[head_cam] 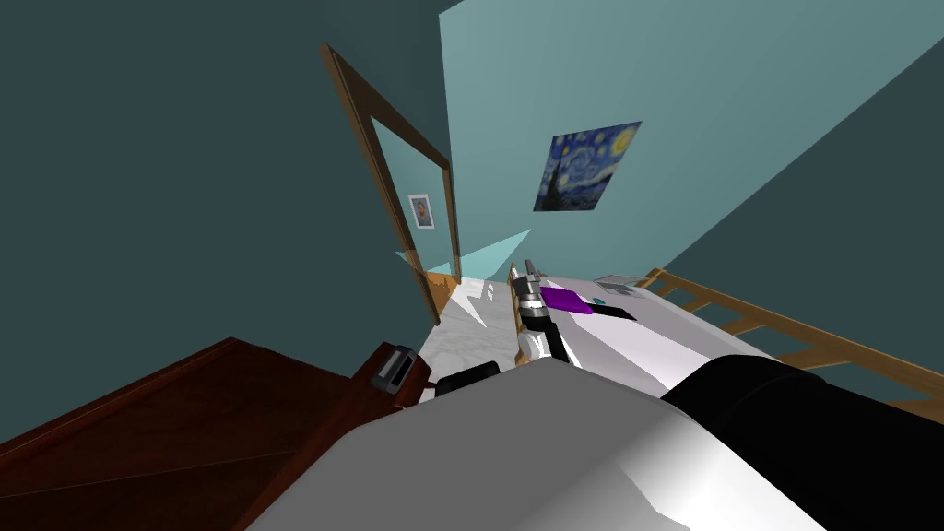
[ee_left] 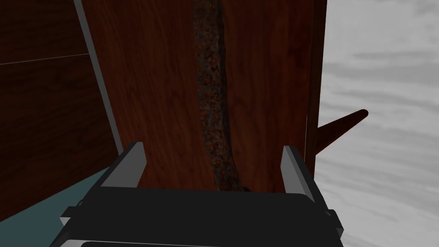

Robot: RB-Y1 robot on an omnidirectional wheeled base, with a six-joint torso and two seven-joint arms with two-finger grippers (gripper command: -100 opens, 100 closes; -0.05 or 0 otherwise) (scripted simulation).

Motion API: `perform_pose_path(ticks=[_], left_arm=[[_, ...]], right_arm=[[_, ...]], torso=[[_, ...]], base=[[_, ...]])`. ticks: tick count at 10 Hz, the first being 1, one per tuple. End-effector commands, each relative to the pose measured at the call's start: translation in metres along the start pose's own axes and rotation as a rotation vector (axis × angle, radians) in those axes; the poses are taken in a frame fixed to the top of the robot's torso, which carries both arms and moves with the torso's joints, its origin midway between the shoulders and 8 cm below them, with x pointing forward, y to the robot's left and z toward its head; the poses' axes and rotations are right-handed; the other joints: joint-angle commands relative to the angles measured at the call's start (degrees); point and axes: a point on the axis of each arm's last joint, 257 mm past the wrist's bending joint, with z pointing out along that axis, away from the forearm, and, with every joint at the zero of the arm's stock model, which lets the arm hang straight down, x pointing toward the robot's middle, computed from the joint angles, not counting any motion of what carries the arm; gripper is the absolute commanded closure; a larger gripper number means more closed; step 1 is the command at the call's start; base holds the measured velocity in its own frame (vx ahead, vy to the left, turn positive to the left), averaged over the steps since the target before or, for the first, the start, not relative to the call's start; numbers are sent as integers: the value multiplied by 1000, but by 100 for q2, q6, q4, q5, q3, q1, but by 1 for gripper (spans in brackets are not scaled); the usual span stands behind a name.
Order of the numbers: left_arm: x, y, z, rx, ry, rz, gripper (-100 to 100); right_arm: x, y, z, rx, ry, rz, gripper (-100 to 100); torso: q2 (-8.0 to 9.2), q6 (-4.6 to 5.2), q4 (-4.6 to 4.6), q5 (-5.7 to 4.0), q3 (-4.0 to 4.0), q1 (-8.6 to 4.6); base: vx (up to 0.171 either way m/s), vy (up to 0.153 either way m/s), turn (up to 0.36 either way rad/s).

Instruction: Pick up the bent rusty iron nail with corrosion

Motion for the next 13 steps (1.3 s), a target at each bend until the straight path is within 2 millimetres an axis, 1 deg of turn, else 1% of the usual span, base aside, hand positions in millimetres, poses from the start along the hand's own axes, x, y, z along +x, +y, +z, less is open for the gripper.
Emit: perform_pose_path(ticks=[1,2,4,5,7,13], left_arm=[[-19,19,-4,-41,-42,-43,-100],[-40,34,-6,-76,-82,-88,-100],[-53,44,-9,-102,-110,-122,-100],[-57,48,-9,-111,-119,-134,-100],[-60,53,-10,-123,-126,-147,-100],[-60,53,-10,-123,-126,-147,-100]], right_arm=[[0,0,0,0,0,0,0],[0,0,0,0,0,0,0],[0,0,0,0,0,0,0],[0,0,0,0,0,0,0],[0,0,0,0,0,0,0],[0,0,0,0,0,0,0]], torso=[[0,0,0,0,0,0],[9,1,2,2,5,8],[26,1,6,-3,15,-18],[24,2,4,0,13,-2],[47,1,9,-1,26,-6],[77,1,16,0,43,-5]], base=[[159,41,38],[157,9,85],[126,-17,5],[94,3,-15],[43,-2,10],[0,0,0]])
